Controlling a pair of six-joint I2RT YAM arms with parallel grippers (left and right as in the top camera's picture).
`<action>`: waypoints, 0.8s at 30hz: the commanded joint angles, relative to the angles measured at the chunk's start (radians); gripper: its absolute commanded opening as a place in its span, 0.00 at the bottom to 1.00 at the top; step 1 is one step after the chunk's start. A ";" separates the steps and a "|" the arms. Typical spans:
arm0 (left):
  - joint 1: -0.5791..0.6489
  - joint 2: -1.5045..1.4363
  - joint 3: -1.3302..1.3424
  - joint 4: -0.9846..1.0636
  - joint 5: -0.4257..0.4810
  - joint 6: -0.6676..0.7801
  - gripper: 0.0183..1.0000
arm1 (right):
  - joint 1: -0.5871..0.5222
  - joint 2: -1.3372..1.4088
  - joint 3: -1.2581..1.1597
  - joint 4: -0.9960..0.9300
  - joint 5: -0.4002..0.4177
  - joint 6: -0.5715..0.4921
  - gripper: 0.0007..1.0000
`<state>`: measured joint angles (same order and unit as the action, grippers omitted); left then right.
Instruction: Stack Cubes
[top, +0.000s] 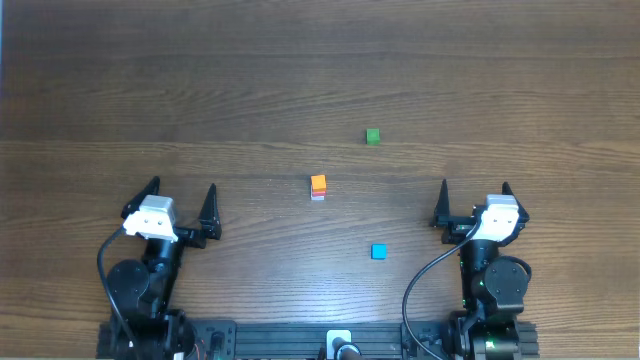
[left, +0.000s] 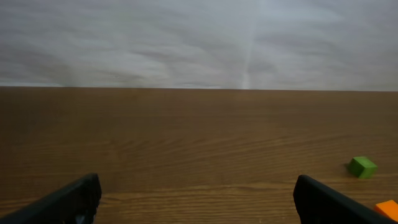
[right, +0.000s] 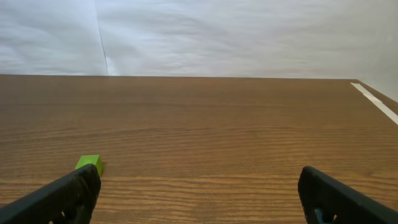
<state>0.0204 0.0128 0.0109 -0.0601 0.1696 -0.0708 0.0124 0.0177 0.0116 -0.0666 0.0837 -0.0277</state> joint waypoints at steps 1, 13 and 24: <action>0.006 -0.010 -0.005 -0.001 0.013 0.014 1.00 | -0.007 -0.005 -0.006 0.060 -0.017 0.005 0.99; 0.006 -0.010 -0.005 -0.001 0.013 0.014 1.00 | -0.004 -0.005 0.038 0.438 -0.280 0.081 0.99; 0.006 -0.010 -0.005 -0.001 0.013 0.014 1.00 | -0.004 0.195 0.492 0.201 -0.377 0.077 0.99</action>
<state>0.0204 0.0128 0.0109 -0.0605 0.1696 -0.0708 0.0124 0.1219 0.3649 0.1791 -0.2226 0.0547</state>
